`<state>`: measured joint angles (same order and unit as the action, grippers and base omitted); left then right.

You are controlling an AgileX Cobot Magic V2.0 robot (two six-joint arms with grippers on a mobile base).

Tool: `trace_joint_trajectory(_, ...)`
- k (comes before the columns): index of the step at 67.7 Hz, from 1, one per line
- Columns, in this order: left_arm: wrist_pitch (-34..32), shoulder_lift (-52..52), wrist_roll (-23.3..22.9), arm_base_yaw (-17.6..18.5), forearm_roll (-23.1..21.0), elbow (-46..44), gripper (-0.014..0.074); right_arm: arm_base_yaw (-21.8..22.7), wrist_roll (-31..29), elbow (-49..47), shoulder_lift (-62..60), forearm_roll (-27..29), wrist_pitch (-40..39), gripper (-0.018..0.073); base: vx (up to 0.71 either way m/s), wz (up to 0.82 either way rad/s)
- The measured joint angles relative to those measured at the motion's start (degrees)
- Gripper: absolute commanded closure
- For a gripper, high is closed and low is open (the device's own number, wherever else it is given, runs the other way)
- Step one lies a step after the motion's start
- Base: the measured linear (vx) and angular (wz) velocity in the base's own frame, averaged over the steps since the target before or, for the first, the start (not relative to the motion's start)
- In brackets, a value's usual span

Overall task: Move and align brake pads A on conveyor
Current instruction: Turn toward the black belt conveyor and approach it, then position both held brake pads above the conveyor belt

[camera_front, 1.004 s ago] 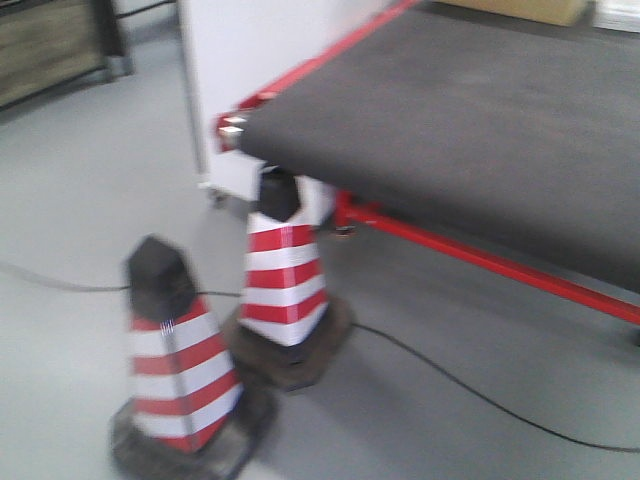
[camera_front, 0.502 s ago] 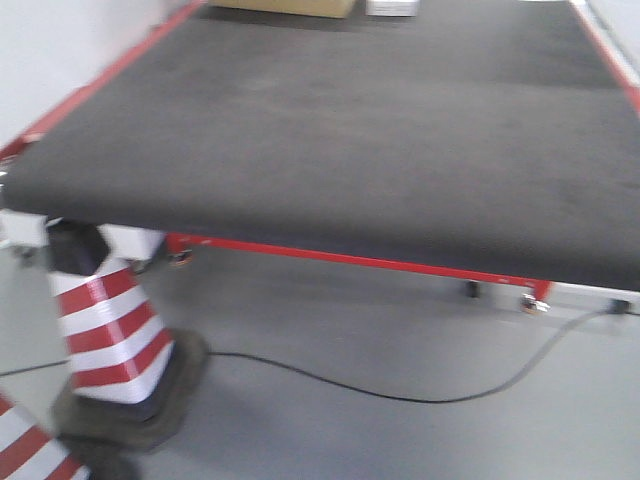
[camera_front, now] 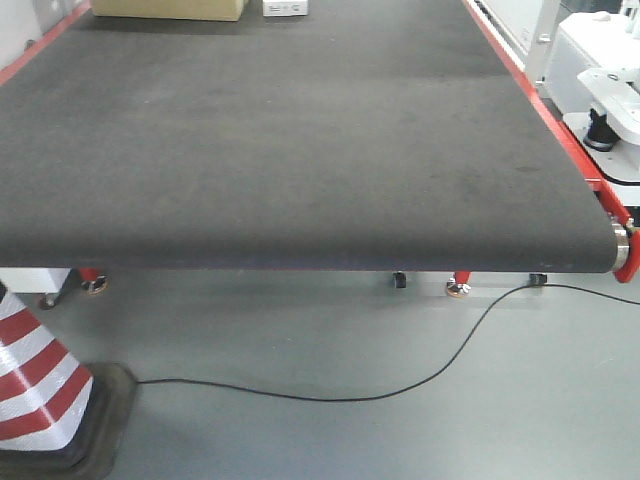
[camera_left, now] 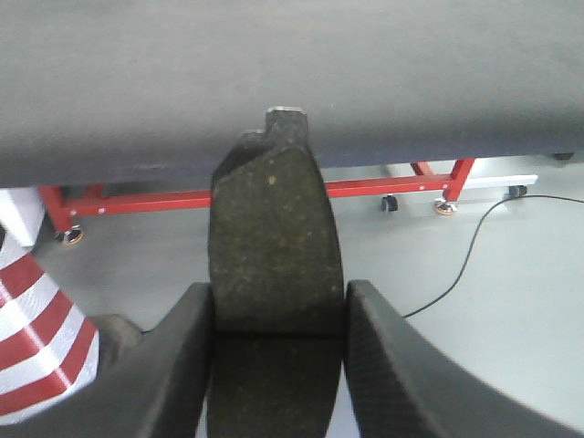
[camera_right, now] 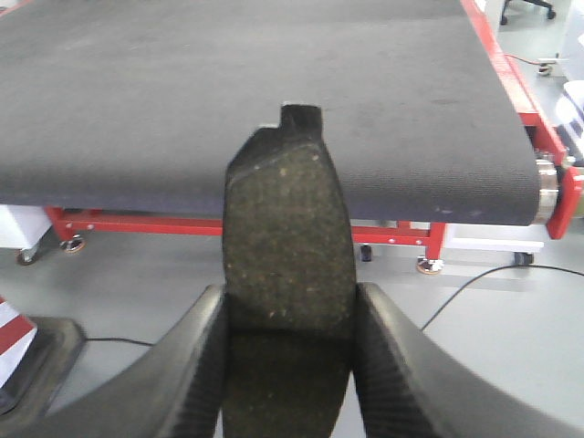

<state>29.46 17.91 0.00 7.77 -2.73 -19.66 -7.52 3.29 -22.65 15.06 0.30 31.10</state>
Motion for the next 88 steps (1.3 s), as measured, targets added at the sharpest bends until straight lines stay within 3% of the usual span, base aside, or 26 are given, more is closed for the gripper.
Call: trace_joint_trajectory(88, 0.0, 0.0, 0.0, 0.0, 0.0, 0.0, 0.0603, 0.0, 0.0, 0.0, 0.0, 0.0, 0.0, 0.0566, 0.28, 0.02)
